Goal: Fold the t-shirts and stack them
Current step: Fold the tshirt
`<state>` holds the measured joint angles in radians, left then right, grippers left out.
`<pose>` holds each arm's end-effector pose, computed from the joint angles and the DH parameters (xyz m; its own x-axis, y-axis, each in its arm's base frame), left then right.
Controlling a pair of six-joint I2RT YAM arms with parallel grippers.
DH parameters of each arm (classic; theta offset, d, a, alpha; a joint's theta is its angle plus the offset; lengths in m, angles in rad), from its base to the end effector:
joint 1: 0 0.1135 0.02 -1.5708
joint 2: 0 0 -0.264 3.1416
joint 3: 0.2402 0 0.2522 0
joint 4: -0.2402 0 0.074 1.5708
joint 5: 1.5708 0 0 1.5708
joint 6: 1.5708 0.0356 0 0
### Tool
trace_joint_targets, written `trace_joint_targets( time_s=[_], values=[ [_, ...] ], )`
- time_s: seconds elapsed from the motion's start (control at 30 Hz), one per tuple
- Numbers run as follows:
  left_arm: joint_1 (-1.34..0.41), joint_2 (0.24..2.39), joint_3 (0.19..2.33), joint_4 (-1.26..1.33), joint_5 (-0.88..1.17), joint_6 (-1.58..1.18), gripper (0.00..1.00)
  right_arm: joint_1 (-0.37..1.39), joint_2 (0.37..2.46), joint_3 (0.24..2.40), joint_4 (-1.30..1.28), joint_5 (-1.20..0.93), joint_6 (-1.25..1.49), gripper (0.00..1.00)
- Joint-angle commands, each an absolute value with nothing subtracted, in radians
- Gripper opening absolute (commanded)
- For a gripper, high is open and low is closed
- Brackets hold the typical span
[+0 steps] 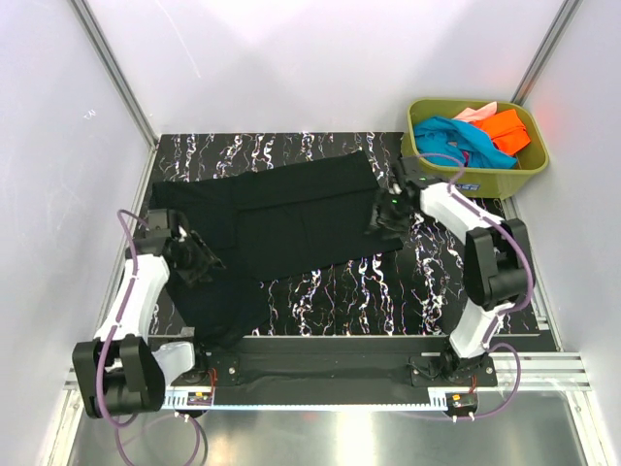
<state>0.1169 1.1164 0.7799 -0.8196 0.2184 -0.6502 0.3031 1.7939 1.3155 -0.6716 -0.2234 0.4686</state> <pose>0.1985 0.0155 0.2269 -0.7071 -0.6781 -0.2007 -0.5719 0.7152 -0.4017 0.3488 0.1173 0.2122 -0.9477 0.1651 -0.2731 0.0567 0.9293 0.3649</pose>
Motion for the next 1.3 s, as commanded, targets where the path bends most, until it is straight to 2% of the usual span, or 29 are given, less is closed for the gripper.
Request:
trace_joint_targets(
  time_s=[0.0, 0.1, 0.3, 0.5, 0.67, 0.9, 1.27],
  values=[
    [0.071, 1.123, 0.762, -0.764, 0.135, -0.718, 0.52, 0.272, 1.763, 1.260, -0.698, -0.149, 0.411, 0.59],
    [0.057, 1.225, 0.840, -0.761, 0.077, -0.674, 0.52, 0.244, 1.785, 1.268, -0.675, -0.143, 0.394, 0.59],
    [0.057, 1.477, 1.193, -0.762, 0.012, -0.598, 0.54, 0.242, 1.842, 1.315, -0.687, -0.100, 0.342, 0.60],
    [0.060, 1.777, 1.371, -0.770, 0.026, -0.557, 0.57, 0.242, 1.865, 1.315, -0.670, -0.078, 0.353, 0.61],
    [0.060, 1.917, 1.431, -0.724, 0.011, -0.540, 0.58, 0.242, 1.910, 1.336, -0.650, -0.017, 0.360, 0.61],
    [0.054, 2.170, 1.626, -0.738, 0.057, -0.500, 0.58, 0.242, 1.968, 1.364, -0.683, 0.057, 0.377, 0.60],
    [0.026, 2.427, 2.120, -0.908, 0.121, -0.410, 0.58, 0.241, 1.991, 1.361, -0.707, 0.103, 0.419, 0.61]
  ],
)
